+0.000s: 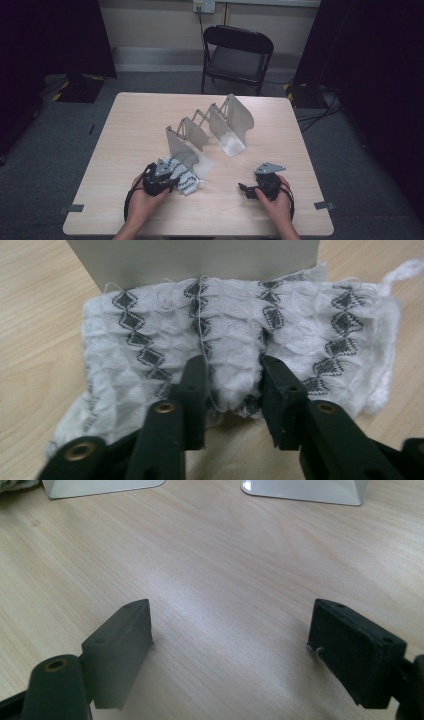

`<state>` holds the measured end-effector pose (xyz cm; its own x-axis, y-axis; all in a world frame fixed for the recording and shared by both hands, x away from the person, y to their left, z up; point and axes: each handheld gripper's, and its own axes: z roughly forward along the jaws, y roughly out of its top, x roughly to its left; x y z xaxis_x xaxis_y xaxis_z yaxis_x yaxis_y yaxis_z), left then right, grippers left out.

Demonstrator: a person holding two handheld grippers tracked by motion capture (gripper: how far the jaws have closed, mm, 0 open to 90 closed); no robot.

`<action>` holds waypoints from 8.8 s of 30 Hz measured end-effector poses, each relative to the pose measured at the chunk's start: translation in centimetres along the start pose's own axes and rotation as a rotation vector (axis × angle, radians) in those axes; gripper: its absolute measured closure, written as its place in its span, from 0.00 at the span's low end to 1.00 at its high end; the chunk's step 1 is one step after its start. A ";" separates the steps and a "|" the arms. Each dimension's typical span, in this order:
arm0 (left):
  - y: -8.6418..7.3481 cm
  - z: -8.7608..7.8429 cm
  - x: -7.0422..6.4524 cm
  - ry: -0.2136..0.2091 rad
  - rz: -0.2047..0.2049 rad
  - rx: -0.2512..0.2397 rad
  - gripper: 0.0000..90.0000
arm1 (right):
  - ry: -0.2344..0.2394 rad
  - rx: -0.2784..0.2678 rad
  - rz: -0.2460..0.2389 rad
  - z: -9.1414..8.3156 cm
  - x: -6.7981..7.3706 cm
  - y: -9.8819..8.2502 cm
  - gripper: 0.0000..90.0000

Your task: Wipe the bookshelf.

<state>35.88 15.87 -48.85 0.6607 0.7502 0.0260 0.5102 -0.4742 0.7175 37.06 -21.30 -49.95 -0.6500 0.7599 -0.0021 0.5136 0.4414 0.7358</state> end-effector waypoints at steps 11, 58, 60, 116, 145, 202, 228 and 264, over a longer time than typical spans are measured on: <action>0.2 -0.2 0.0 -0.011 -0.017 0.007 0.84 | 0.002 0.000 -0.001 0.0 0.0 0.0 0.18; 7.2 -10.1 1.4 -0.025 0.009 -0.014 0.84 | 0.002 0.001 -0.001 0.0 0.0 0.0 0.18; 8.0 -10.9 1.3 -0.019 0.010 -0.024 0.84 | 0.002 0.001 -0.001 0.0 0.0 0.0 0.18; 3.1 0.6 -1.1 -0.052 -0.025 0.166 0.84 | 0.008 0.001 -0.005 0.1 0.0 0.1 0.18; 5.7 -6.3 0.5 -0.046 -0.009 0.115 0.84 | 0.008 0.001 -0.005 0.1 0.0 0.1 0.18; 4.2 -0.7 -0.7 -0.063 -0.007 0.177 0.84 | 0.008 0.001 -0.005 0.1 -0.1 0.1 0.18; 4.1 -1.3 -0.9 -0.047 -0.020 0.062 0.61 | 0.008 0.001 -0.005 0.1 -0.1 0.1 0.18; 2.2 0.8 0.4 -0.033 -0.047 0.053 0.64 | 0.009 0.000 -0.003 0.1 0.0 0.1 0.18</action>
<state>37.73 14.75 -47.83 0.6523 0.7574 -0.0304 0.5692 -0.4629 0.6796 37.17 -21.23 -49.95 -0.6565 0.7543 0.0013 0.5116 0.4440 0.7356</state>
